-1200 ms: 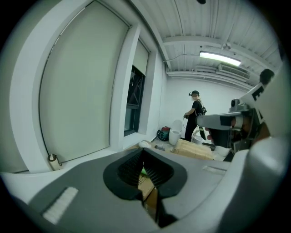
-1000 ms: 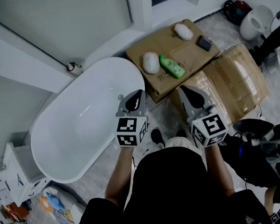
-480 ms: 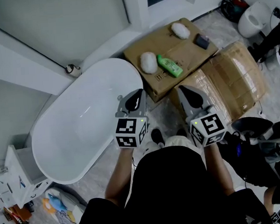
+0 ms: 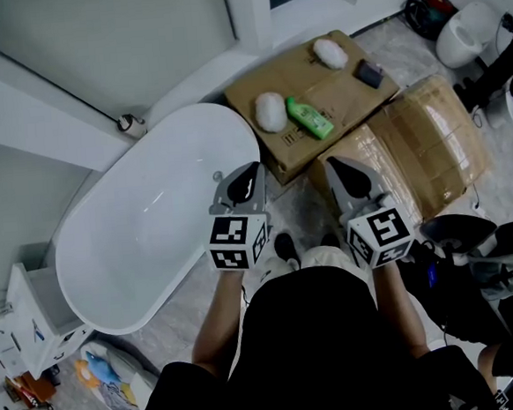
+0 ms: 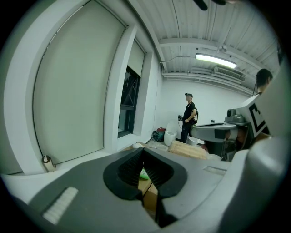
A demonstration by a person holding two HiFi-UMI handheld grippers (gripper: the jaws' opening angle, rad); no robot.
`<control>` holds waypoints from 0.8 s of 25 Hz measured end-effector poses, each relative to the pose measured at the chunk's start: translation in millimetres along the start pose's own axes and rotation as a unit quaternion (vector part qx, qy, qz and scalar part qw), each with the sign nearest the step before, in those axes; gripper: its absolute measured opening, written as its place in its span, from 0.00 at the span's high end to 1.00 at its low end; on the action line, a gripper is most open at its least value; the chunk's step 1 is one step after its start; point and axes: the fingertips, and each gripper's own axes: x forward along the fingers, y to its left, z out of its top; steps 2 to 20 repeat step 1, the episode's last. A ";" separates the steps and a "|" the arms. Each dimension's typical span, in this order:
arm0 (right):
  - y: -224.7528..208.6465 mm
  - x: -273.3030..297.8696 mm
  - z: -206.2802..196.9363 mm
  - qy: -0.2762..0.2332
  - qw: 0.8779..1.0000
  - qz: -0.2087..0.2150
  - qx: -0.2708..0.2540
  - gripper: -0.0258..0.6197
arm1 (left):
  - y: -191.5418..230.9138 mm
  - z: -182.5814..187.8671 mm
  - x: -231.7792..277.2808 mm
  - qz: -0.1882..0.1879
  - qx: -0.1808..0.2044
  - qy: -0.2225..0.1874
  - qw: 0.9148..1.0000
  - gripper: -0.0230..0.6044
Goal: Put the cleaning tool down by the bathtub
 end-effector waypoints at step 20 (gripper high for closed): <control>-0.5 0.0 -0.5 0.000 1.000 0.000 -0.001 0.95 | -0.3 -0.3 0.7 0.000 0.000 0.000 1.000 0.97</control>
